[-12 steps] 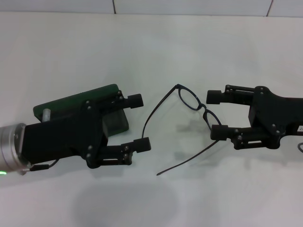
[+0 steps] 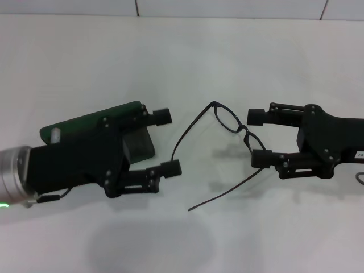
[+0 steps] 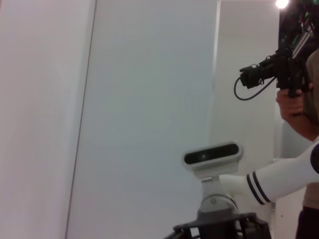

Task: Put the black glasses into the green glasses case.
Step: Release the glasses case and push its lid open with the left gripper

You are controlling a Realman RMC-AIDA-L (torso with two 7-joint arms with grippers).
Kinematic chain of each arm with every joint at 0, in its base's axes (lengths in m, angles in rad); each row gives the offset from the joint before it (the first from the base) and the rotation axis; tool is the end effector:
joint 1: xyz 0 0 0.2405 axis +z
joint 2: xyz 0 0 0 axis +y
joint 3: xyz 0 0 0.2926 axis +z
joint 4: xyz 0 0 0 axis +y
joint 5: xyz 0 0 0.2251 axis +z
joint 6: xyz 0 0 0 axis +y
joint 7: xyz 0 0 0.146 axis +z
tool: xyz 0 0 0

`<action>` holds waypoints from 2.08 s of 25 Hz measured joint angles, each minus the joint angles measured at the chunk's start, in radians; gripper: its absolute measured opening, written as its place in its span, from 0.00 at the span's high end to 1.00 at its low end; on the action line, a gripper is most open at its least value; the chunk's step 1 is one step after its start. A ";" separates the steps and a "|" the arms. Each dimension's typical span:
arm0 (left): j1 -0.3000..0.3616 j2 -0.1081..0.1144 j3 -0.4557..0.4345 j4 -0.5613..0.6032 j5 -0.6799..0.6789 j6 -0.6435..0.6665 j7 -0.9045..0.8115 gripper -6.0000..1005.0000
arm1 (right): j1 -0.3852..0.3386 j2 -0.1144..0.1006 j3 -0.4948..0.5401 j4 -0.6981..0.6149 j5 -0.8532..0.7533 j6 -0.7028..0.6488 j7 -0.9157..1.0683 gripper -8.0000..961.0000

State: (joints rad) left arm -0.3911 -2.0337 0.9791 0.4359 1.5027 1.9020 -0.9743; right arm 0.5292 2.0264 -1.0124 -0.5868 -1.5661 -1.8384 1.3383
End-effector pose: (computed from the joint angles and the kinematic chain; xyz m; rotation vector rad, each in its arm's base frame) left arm -0.2883 0.2769 -0.0209 -2.6912 -0.2159 -1.3444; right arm 0.2403 0.3290 -0.0143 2.8244 -0.3637 -1.1826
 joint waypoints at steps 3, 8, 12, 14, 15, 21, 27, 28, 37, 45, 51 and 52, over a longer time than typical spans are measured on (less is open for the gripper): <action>0.000 -0.003 -0.049 0.052 -0.005 0.004 -0.049 0.13 | -0.008 -0.002 0.000 0.004 0.000 0.026 -0.011 0.15; 0.024 -0.004 -0.109 0.398 0.012 -0.026 -0.322 0.14 | -0.036 -0.009 0.024 0.004 0.001 0.049 -0.021 0.15; 0.048 -0.046 -0.100 0.787 0.229 -0.161 -0.533 0.14 | -0.072 -0.008 0.065 0.004 0.002 0.047 -0.026 0.15; 0.044 -0.060 -0.067 0.936 0.389 -0.227 -0.629 0.14 | -0.086 -0.008 0.079 0.005 0.002 0.049 -0.026 0.15; 0.041 -0.060 -0.048 0.979 0.448 -0.249 -0.669 0.14 | -0.096 -0.008 0.088 0.005 0.002 0.050 -0.027 0.15; -0.030 -0.055 0.014 1.060 0.768 -0.307 -0.848 0.14 | -0.119 -0.007 0.138 0.049 0.005 0.044 -0.050 0.15; -0.076 -0.057 0.113 1.037 0.975 -0.343 -0.937 0.14 | -0.112 -0.010 0.143 0.069 0.011 0.050 -0.065 0.15; -0.077 -0.057 0.122 1.036 0.984 -0.345 -0.942 0.14 | -0.110 -0.010 0.144 0.069 0.011 0.051 -0.067 0.15; -0.104 -0.055 0.140 0.972 1.043 -0.351 -0.968 0.15 | -0.100 -0.009 0.144 0.070 0.011 0.073 -0.090 0.15; -0.150 -0.057 0.149 0.886 1.106 -0.387 -0.995 0.16 | -0.101 -0.008 0.144 0.082 0.016 0.098 -0.091 0.15; -0.157 -0.056 0.159 0.878 1.109 -0.390 -0.996 0.20 | -0.105 -0.009 0.144 0.097 0.025 0.100 -0.103 0.15; -0.157 -0.056 0.159 0.875 1.109 -0.390 -0.996 0.24 | -0.106 -0.009 0.144 0.097 0.026 0.101 -0.103 0.15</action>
State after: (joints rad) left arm -0.5483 -2.0899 1.1381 1.3110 2.6121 1.5123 -1.9706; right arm 0.4237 2.0176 -0.8681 -0.4893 -1.5405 -1.7377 1.2353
